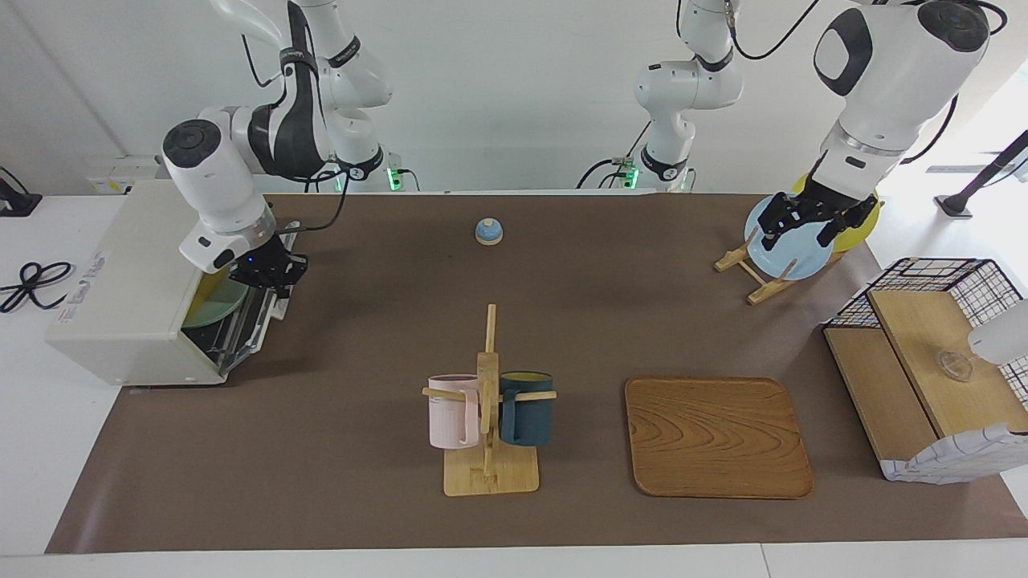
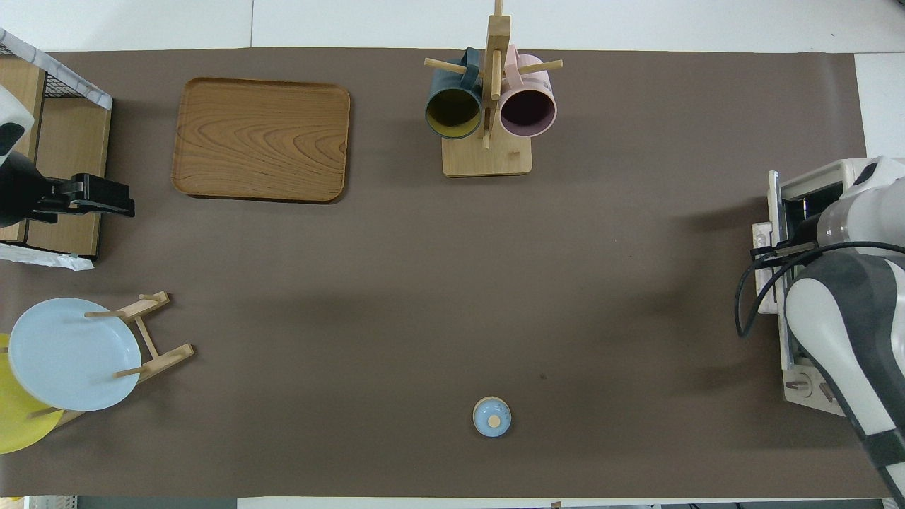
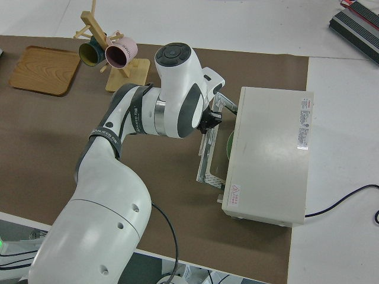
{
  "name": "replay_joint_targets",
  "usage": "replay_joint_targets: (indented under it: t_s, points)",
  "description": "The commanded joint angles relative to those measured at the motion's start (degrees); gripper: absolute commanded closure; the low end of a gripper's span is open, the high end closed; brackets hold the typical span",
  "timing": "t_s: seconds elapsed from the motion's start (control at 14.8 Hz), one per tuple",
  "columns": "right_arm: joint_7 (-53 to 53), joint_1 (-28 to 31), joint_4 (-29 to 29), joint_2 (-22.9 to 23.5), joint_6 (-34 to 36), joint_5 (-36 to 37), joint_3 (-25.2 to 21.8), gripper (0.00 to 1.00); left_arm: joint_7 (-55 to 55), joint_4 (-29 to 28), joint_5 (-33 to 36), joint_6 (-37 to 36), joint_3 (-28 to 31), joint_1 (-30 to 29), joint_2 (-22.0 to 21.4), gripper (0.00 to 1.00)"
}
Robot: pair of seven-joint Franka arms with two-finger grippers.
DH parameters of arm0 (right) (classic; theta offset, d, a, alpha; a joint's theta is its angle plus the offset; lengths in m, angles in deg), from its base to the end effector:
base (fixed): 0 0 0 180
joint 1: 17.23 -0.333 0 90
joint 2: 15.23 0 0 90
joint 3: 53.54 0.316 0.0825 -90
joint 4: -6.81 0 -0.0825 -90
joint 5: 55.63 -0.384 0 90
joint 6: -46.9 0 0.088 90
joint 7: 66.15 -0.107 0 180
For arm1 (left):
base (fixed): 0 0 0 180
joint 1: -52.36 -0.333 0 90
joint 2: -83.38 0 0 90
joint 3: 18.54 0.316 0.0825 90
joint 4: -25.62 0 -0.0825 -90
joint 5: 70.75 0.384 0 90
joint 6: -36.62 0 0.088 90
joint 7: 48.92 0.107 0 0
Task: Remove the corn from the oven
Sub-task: 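Pull the oven door open downward with the right gripper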
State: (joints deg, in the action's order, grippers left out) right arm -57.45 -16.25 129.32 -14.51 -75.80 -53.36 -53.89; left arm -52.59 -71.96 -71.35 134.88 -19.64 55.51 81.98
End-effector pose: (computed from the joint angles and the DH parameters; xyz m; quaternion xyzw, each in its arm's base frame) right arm 0.5397 -0.0142 0.3987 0.9970 0.0750 -0.0061 0.0162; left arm 0.5556 -0.0424 0.5879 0.9998 -0.0044 0.0178 0.0062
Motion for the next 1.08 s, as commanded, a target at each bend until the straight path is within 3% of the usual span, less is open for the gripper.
replay_joint_targets:
  t_s: [0.0, 0.4, 0.67, 0.81, 1.01]
  points:
    - [-0.61, 1.04, 3.43, 3.76, -10.60, 1.60, -0.97, 1.00, 0.24, -0.24, -0.37, -0.09, -0.22, -0.61, -0.71, 0.00]
    - [-3.16, -0.55, 4.68, 9.29, -15.10, -1.55, -0.80, 1.00, 0.15, -0.24, -0.37, -0.09, -0.22, -0.61, -0.71, 0.00]
    - [-3.34, -1.16, 4.67, 9.92, -15.46, -4.36, -0.54, 1.00, 0.24, -0.24, -0.37, -0.09, -0.22, -0.61, -0.71, 0.00]
    - [-6.57, -6.41, 3.45, 10.01, -15.02, -9.63, -0.62, 1.00, 0.23, -0.24, -0.37, -0.09, -0.22, -0.61, -0.71, 0.00]
    - [-12.04, -9.77, 0.03, 9.92, -11.79, -9.83, -0.71, 1.00, 0.24, -0.24, -0.37, -0.09, -0.22, -0.61, -0.71, 0.00]
